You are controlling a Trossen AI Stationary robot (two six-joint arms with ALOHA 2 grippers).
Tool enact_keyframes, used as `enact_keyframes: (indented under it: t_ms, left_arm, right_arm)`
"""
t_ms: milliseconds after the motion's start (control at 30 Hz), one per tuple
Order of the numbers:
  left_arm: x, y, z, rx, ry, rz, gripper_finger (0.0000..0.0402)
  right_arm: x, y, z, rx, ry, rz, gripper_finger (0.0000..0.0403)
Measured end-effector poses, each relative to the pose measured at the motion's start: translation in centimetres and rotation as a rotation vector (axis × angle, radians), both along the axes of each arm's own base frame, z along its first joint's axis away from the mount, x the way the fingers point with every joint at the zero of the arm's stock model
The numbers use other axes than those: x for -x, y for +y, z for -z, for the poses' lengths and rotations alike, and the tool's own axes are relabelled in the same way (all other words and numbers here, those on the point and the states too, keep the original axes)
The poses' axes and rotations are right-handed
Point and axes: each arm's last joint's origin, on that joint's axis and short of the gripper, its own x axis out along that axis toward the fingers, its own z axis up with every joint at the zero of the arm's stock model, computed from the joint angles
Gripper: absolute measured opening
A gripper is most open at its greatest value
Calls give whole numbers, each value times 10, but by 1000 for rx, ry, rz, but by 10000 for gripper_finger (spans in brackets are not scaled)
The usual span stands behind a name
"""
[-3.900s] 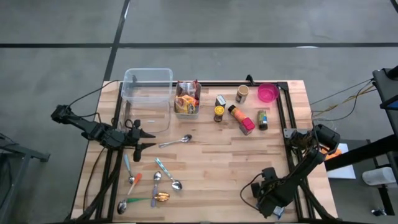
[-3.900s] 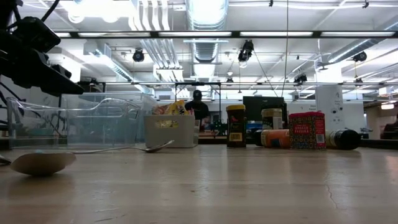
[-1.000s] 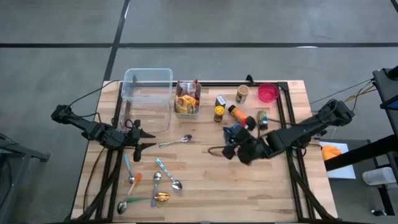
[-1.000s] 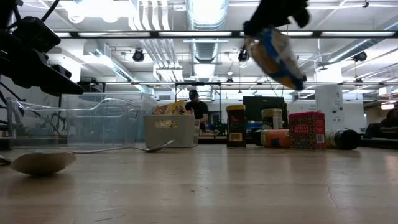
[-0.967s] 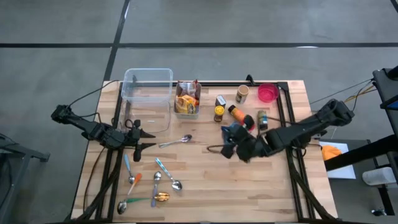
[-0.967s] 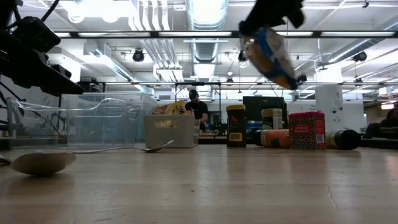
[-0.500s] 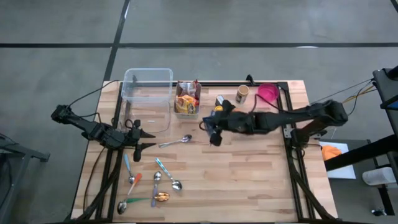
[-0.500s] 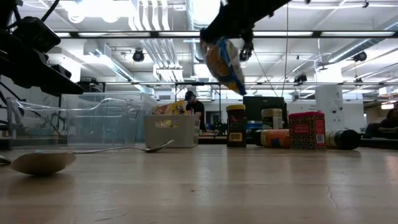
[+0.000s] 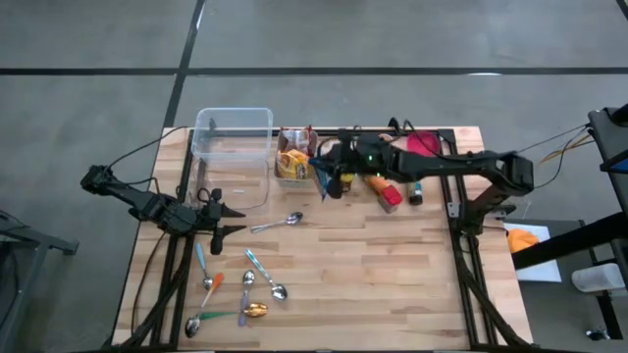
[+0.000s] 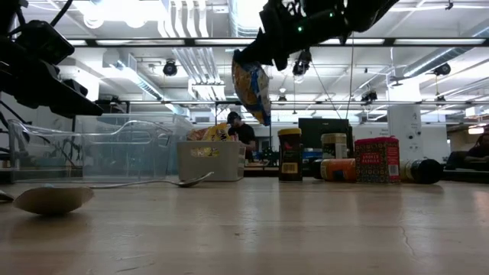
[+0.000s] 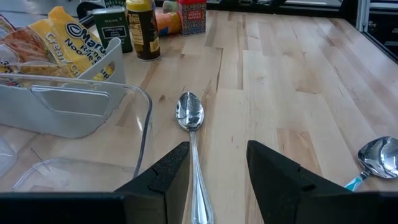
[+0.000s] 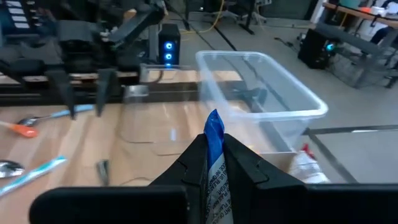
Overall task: Pick & Place Food Item
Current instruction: Put the blue noodle pack into the gray bin
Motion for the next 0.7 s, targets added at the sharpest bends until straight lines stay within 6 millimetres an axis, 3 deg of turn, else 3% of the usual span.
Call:
enact_keyframes:
  t_ms: [267, 467, 700]
  left_arm:
    - [0, 0, 0, 0, 0, 0, 163]
    - [0, 0, 0, 0, 0, 0, 163]
    - [0, 0, 0, 0, 0, 0, 163]
  right_arm:
    - [13, -41, -5, 93, -31, 8, 28]
    - [19, -58, -8, 200, -46, -8, 28]
    - [5, -73, 4, 253, -105, -33, 28]
